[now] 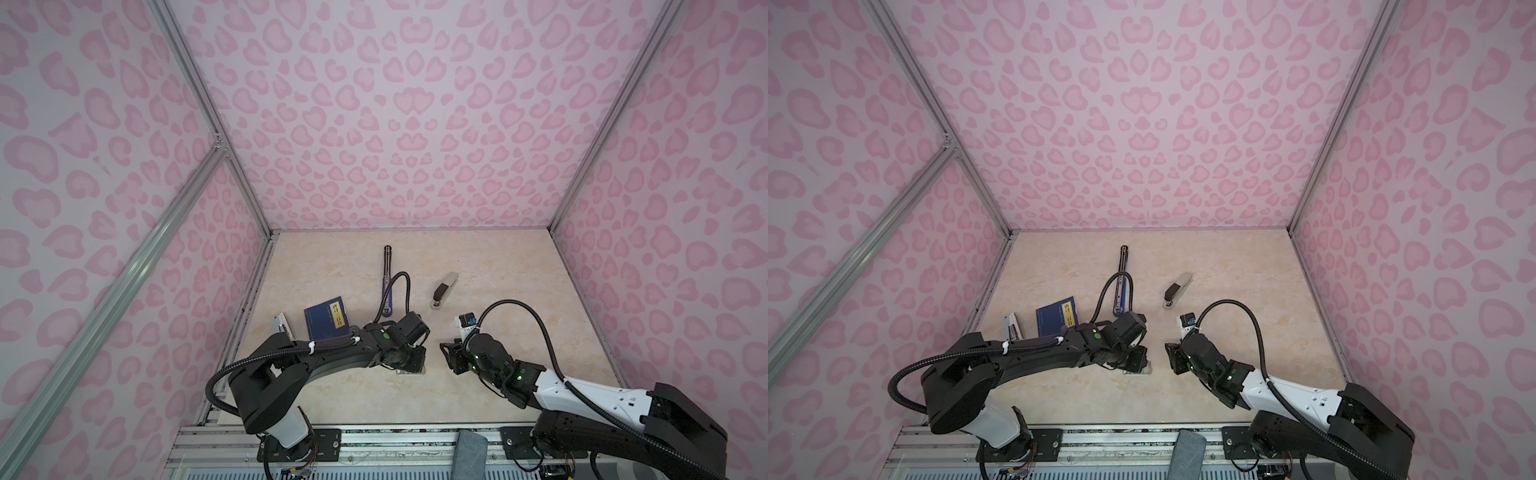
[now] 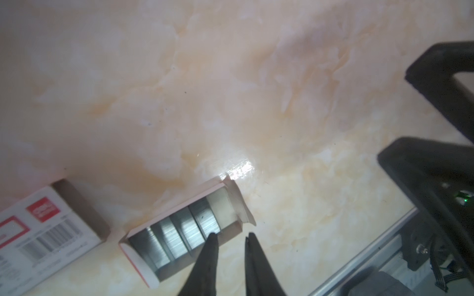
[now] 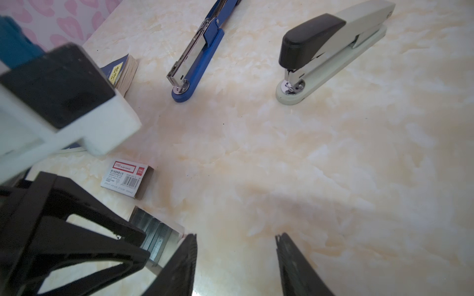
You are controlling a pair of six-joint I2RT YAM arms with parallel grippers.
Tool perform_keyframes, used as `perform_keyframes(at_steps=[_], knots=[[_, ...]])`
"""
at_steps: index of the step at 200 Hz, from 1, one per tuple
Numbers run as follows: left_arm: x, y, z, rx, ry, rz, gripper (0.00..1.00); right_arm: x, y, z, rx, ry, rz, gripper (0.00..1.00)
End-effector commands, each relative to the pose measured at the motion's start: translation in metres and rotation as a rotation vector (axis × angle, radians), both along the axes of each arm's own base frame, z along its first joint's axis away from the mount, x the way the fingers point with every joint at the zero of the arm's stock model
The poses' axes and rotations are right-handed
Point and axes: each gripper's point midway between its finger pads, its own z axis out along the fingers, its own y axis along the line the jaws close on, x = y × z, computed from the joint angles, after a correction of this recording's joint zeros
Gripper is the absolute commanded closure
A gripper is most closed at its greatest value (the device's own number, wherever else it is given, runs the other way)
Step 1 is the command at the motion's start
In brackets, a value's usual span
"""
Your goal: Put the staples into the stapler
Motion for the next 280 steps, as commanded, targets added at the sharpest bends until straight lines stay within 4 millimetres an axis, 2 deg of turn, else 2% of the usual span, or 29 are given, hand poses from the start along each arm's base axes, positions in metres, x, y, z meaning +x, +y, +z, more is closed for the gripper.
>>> perform_keyframes(at_steps=[1,194,245,280], knots=[[-0.005,0.003,-0.005,0.042,0.030,-0.015,0.76,0.003,-0.003,0.002,0.011,-0.018,-0.025,0.48],[-0.011,-0.002,-0.031,0.141,0.113,-0.043,0.77,-0.001,-0.025,0.018,0.025,-0.077,-0.070,0.48],[-0.009,0.002,-0.032,0.166,0.108,-0.030,0.80,-0.003,-0.028,0.020,0.037,-0.087,-0.074,0.48],[-0.006,0.007,-0.026,0.175,0.079,-0.012,0.80,-0.003,-0.027,0.019,0.050,-0.086,-0.072,0.47]])
